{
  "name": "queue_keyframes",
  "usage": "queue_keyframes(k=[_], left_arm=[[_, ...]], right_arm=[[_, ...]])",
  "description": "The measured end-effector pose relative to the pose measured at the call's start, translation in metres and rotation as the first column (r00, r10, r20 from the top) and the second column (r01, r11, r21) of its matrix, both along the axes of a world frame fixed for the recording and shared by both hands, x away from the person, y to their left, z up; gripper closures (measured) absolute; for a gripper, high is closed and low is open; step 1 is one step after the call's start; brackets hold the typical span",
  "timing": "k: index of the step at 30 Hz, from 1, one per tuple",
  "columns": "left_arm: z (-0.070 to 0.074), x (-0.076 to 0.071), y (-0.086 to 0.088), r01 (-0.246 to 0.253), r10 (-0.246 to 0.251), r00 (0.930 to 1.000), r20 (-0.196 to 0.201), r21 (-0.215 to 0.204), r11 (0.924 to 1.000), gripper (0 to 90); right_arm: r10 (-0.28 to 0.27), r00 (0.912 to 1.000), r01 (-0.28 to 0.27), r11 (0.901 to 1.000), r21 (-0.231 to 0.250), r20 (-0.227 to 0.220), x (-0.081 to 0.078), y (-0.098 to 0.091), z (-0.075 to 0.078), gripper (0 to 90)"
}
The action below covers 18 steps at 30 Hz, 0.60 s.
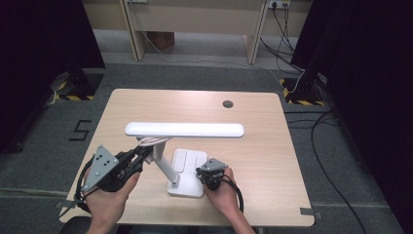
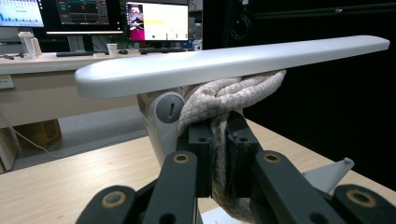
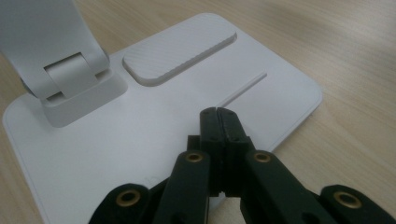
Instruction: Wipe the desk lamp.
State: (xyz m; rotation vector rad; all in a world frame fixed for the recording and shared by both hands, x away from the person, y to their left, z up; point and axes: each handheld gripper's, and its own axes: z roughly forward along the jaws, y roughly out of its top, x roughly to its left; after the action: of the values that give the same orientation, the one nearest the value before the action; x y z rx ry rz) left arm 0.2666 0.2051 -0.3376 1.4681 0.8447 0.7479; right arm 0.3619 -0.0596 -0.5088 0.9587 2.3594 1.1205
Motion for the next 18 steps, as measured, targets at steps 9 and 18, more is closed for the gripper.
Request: queue_keyframes(k=[9,18], left_arm=[[-0.002,-0.008,0.006,-0.012,0.012,0.9999,-0.003,-0.014,0.9998,82.8],[-0.009,-0.012,0.013,0.009,-0.01,0.9997,-0.021,-0.018,0.9998,82.7]], right_arm=[[0.001,1.0,-0.001,1.0,0.0,0.0,0.0,0.0,0.0,90.0],[0.0,1.0,0.0,1.0,0.0,0.001,0.0,0.0,0.0,90.0]])
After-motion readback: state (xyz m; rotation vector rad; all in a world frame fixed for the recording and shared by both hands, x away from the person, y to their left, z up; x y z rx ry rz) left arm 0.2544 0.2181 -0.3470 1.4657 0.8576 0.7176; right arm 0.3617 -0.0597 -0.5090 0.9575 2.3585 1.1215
